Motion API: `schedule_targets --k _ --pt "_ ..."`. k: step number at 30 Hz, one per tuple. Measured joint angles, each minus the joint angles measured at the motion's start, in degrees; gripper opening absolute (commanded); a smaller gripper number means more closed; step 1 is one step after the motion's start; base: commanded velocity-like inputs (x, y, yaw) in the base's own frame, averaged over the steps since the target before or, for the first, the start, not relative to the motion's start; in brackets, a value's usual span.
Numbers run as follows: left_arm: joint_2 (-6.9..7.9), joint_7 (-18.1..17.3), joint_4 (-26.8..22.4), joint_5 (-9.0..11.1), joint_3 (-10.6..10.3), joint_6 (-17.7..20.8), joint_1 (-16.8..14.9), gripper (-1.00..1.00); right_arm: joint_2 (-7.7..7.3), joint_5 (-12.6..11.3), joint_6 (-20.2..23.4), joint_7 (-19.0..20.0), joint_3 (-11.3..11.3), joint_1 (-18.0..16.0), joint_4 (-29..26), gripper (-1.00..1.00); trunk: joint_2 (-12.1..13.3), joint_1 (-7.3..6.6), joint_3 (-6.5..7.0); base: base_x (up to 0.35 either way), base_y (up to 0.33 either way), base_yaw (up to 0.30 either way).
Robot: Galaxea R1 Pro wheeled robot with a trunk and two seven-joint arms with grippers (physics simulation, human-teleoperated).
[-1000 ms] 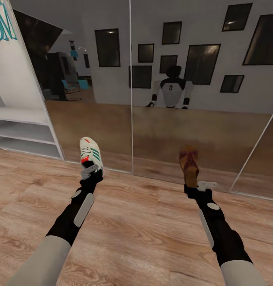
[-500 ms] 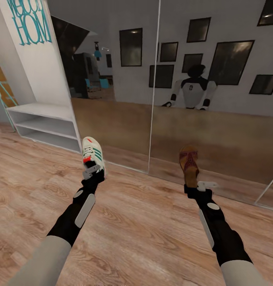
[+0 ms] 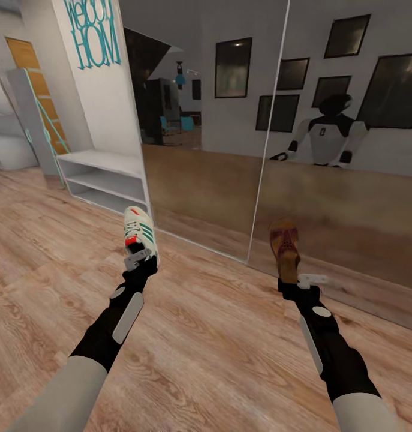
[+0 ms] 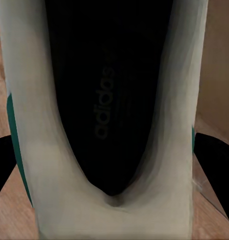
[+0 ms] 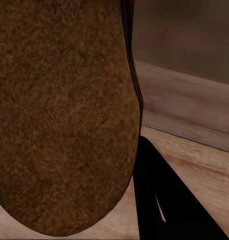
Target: Pick up the two gym shoes and the two sandals from the corridor floor and place them onto the hallstand (shoe rack) in the corridor, making sure they are on the rack and not on the floor. Arrange them so the two gym shoes are next to each other and the two sandals are next to each other.
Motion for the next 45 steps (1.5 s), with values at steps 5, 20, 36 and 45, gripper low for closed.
schedule_targets --k 5,20,36,45 --pt "0.01 0.00 -0.02 0.00 -0.07 0.00 0.00 -1.00 0.07 -0.06 0.00 0.00 0.03 0.00 0.00 -1.00 0.00 0.00 -0.19 0.000 0.000 0.297" --pt "0.01 0.00 0.04 0.14 -0.03 0.05 0.00 -1.00 0.17 -0.08 0.09 0.00 0.07 0.00 0.00 -1.00 0.00 0.00 -0.91 0.000 0.000 0.286" --pt "0.01 -0.01 0.10 0.11 -0.07 2.47 0.00 -1.00 0.18 -0.09 0.09 0.01 0.10 0.00 0.07 -1.00 0.00 -0.04 -1.72 0.257 0.000 0.283" --pt "0.01 -0.01 0.11 0.13 -0.08 2.47 0.00 -1.00 0.18 -0.09 0.09 0.01 0.10 0.01 0.09 -1.00 0.00 -0.04 -2.18 0.346 0.000 0.283"
